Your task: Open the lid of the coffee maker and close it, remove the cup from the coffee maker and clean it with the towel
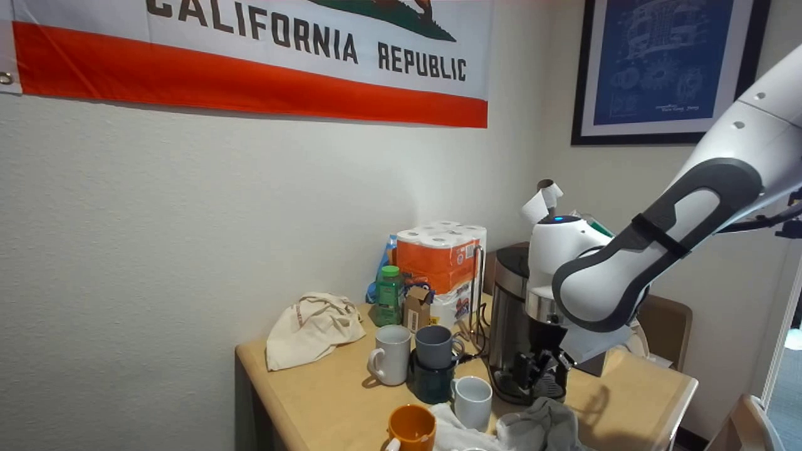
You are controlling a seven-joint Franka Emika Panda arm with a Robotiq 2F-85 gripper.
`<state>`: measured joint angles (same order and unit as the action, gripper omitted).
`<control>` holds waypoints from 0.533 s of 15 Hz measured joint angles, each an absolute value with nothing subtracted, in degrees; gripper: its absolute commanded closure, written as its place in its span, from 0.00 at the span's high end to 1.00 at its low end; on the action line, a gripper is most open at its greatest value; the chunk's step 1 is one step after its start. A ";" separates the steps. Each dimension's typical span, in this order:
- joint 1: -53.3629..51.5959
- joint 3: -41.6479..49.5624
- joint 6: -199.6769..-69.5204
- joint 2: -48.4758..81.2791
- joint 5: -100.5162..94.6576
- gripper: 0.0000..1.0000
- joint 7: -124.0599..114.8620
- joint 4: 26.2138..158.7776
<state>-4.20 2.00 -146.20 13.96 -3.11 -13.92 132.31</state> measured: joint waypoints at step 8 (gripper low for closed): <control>-4.08 1.01 -129.92 4.81 0.37 1.00 -11.17 129.07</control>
